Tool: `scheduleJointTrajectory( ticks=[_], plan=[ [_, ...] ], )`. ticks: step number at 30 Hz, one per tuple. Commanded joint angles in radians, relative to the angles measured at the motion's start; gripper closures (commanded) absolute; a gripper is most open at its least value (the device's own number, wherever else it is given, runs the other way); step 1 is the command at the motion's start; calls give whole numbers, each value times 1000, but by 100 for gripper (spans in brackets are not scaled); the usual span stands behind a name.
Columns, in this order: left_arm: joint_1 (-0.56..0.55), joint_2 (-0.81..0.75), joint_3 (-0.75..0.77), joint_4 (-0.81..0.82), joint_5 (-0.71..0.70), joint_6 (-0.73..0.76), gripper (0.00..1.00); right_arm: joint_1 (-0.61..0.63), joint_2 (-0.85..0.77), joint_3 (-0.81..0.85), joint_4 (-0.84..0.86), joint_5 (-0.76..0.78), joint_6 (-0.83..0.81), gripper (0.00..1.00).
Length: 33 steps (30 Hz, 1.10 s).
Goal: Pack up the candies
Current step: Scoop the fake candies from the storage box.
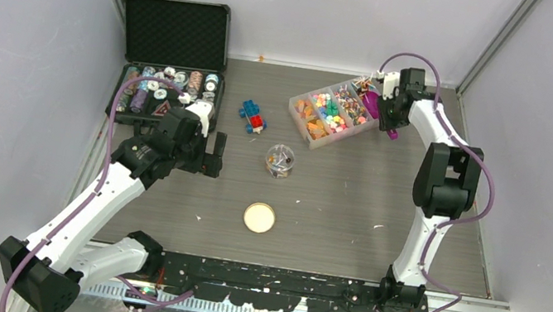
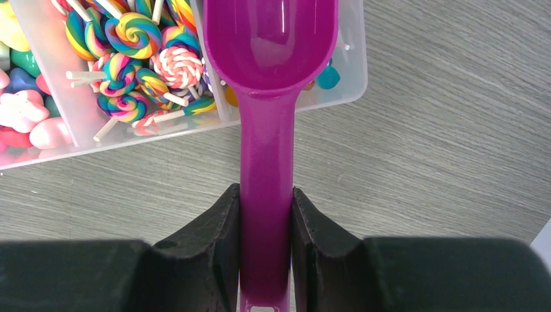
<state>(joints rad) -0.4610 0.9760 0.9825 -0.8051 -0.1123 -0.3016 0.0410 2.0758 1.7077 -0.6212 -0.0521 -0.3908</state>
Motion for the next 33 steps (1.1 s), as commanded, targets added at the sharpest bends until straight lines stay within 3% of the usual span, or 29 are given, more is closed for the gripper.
scheduleJointTrajectory(
  ticks=[1,17,33],
  plan=[
    [-4,-7,8,20,-9,15,1,-2,-65,-27,54,-60,6,100],
    [-4,-8,7,20,-15,15,0,-27,-108,-121,128,-129,-5,99],
    [-4,-4,6,19,-23,15,0,-27,-76,-112,138,-134,2,100]
  ],
)
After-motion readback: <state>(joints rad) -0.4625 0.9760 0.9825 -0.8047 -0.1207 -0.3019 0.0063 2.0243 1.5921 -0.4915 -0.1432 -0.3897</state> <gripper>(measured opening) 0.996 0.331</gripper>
